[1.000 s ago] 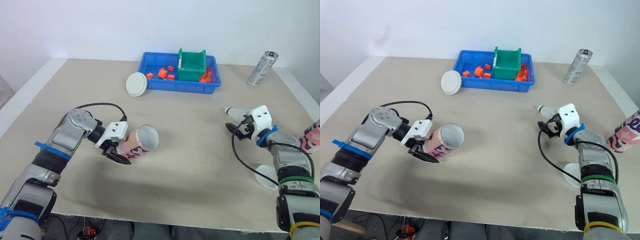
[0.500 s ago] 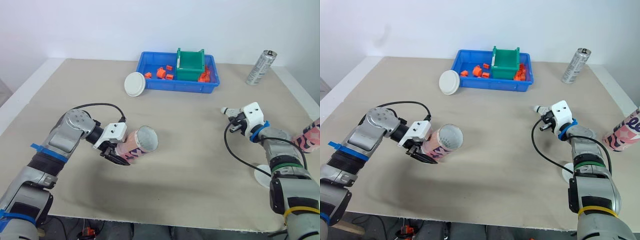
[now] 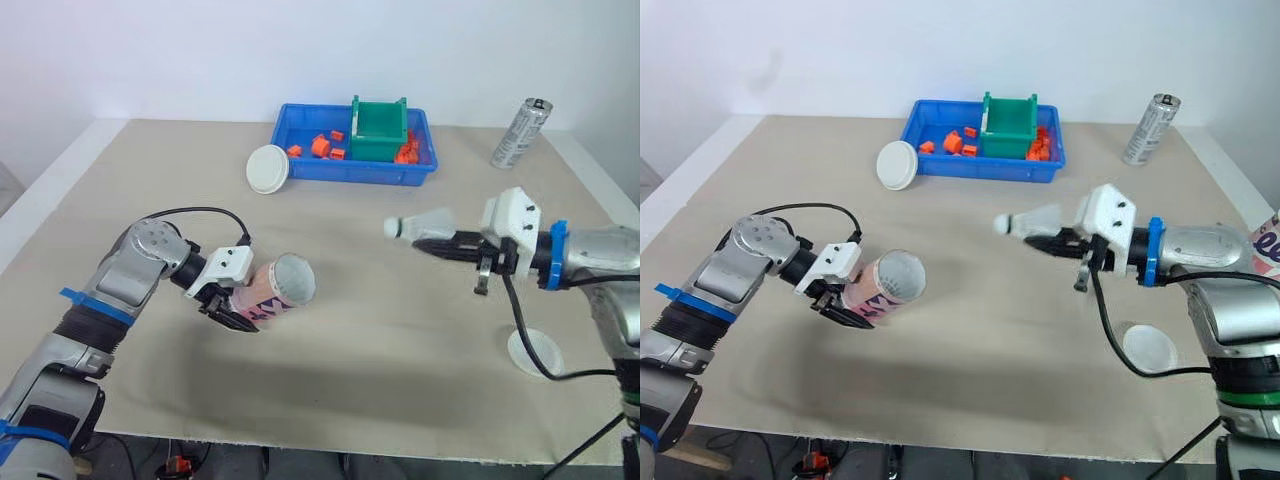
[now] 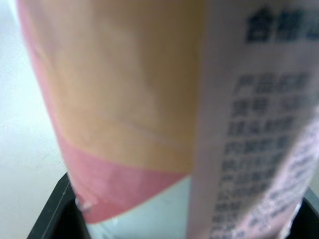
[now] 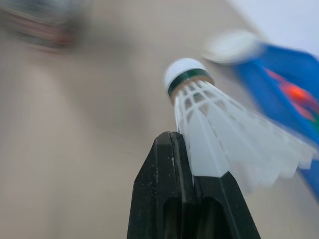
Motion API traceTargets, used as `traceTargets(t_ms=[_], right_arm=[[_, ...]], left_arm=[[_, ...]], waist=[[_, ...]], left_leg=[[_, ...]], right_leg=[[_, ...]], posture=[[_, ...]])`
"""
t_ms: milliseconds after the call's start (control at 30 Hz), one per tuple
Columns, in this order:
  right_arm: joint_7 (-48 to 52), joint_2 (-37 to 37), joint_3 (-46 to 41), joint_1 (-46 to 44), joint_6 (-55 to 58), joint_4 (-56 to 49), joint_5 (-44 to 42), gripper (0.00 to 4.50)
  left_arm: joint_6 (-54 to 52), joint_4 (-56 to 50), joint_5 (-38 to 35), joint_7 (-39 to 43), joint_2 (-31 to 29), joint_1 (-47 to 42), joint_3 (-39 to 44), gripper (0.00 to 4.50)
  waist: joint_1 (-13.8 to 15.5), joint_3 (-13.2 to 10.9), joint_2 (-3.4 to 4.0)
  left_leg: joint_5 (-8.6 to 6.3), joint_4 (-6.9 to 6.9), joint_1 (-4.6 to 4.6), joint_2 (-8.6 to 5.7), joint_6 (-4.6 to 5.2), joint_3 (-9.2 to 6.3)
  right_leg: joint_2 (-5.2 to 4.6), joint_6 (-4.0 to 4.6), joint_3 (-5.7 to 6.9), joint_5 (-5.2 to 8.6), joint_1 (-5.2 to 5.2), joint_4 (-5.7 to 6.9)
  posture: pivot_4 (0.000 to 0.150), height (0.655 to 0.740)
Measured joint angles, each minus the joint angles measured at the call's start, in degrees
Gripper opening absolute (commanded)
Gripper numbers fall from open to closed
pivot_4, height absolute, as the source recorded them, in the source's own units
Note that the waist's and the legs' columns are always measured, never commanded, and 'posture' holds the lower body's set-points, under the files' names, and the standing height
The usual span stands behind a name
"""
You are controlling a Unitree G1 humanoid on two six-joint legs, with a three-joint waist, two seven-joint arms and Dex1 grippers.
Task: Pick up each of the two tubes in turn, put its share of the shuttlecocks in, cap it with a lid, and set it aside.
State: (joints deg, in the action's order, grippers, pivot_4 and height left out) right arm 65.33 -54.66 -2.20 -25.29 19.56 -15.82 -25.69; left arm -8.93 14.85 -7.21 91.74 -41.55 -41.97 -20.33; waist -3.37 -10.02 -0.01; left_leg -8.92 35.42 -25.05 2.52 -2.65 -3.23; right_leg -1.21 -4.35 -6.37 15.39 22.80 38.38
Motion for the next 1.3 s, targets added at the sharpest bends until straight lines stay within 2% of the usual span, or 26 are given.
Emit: traceTargets(t_ms=[67,200,333,600,733,800,900,1067,1200,1233,1267,1300], right_arm=[[0.2,0.1,2.1,-0.9,1.9,-3.0,-0.2,0.06],[0.8,3.5,8.2,-8.4,2.9,-7.6,0.7,0.06],[2.1,5.4,15.1,-13.5,1.1,-7.2,6.0,0.06],[6.2,8.4,21.8,-17.8,-3.4,-5.1,12.5,0.06],[7.1,12.2,23.4,-21.1,-1.4,-4.1,12.5,1.38],[7.6,13.0,22.9,-23.3,1.3,-4.1,10.6,2.44],[8.6,12.7,21.6,-23.7,2.2,-4.2,9.0,3.59],[10.5,11.6,16.8,-22.7,5.6,-2.5,3.3,3.59],[8.7,14.4,16.2,-22.6,8.7,0.3,2.2,2.7],[8.7,14.5,16.4,-22.5,9.0,0.3,2.2,2.08],[9.1,14.4,17.1,-22.5,8.8,0.5,2.6,1.92],[9.5,14.5,18.1,-22.5,8.4,0.8,3.2,1.45]], left_arm=[[0.0,0.1,0.0,0.0,0.2,0.0,0.0,3.07],[0.1,0.3,0.0,0.1,0.4,-0.2,-0.1,3.07],[0.2,0.5,-0.1,0.1,1.1,-0.5,-0.1,3.07],[0.2,0.8,-0.1,0.8,1.3,-0.7,0.0,3.07],[0.2,0.8,0.0,0.6,1.3,-0.7,0.0,3.07],[0.1,0.9,0.0,0.6,1.3,-0.7,0.1,3.07],[0.1,0.9,0.0,0.6,1.4,-0.7,0.1,3.07],[0.1,1.0,0.0,0.8,1.3,-0.7,0.1,3.07],[0.2,1.5,0.1,0.7,1.4,-0.9,0.1,3.07],[0.2,1.5,0.1,0.7,1.4,-0.9,0.1,3.07],[0.3,1.7,0.1,0.8,1.5,-0.9,0.1,3.07],[0.3,1.8,0.1,0.8,1.5,-1.0,0.0,3.07]], waist=[[0.0,0.0,-0.02],[-0.1,0.0,-0.04],[0.7,0.0,-0.12],[0.8,0.0,-0.13],[0.8,0.0,-0.14],[0.8,0.0,-0.16],[0.8,0.0,-0.21],[0.7,0.0,-0.22],[0.7,0.0,-0.23],[0.7,0.0,-0.23],[0.8,0.0,-0.24],[0.7,0.0,-0.25]], left_leg=[[0.01,0.08,-0.02,-0.02,-0.02,0.08],[0.02,0.1,-0.03,-0.01,-0.03,0.15],[0.02,0.06,-0.13,-0.01,-0.03,0.1],[0.0,-0.04,-0.13,0.0,-0.03,0.06],[0.01,-0.01,-0.12,0.01,-0.03,0.06],[0.01,0.0,-0.12,0.01,-0.03,0.05],[0.01,0.0,-0.13,0.0,-0.03,0.04],[0.0,-0.01,-0.08,0.01,-0.03,0.04],[0.01,0.02,-0.04,0.01,-0.02,0.03],[0.01,0.02,-0.04,0.01,-0.02,0.03],[0.01,0.02,-0.05,0.01,-0.02,0.03],[0.01,0.02,-0.04,0.01,-0.02,0.04]], right_leg=[[-0.05,-0.01,-0.04,-0.05,0.02,0.0],[-0.06,-0.01,-0.09,-0.11,0.08,-0.01],[-0.05,-0.07,-0.05,-0.02,0.14,-0.01],[-0.02,-0.22,0.0,-0.06,0.18,0.02],[-0.02,-0.16,0.0,-0.05,0.21,0.13],[-0.02,-0.17,0.01,-0.05,0.2,0.16],[-0.02,-0.18,0.02,-0.03,0.2,0.17],[-0.02,-0.16,0.02,-0.03,0.19,0.2],[0.0,-0.04,0.02,0.04,0.25,0.42],[0.0,-0.05,0.02,0.04,0.25,0.43],[0.0,-0.07,0.02,0.05,0.25,0.44],[0.01,-0.08,0.02,0.05,0.24,0.43]], posture=[[0.15,0.7355],[0.15,0.7355],[0.15,0.7355],[0.15,0.7355],[0.15,0.7355],[0.15,0.7355],[0.15,0.7355],[0.15,0.7355],[0.15,0.7355],[0.15,0.7355],[0.15,0.7355],[0.15,0.7355]])
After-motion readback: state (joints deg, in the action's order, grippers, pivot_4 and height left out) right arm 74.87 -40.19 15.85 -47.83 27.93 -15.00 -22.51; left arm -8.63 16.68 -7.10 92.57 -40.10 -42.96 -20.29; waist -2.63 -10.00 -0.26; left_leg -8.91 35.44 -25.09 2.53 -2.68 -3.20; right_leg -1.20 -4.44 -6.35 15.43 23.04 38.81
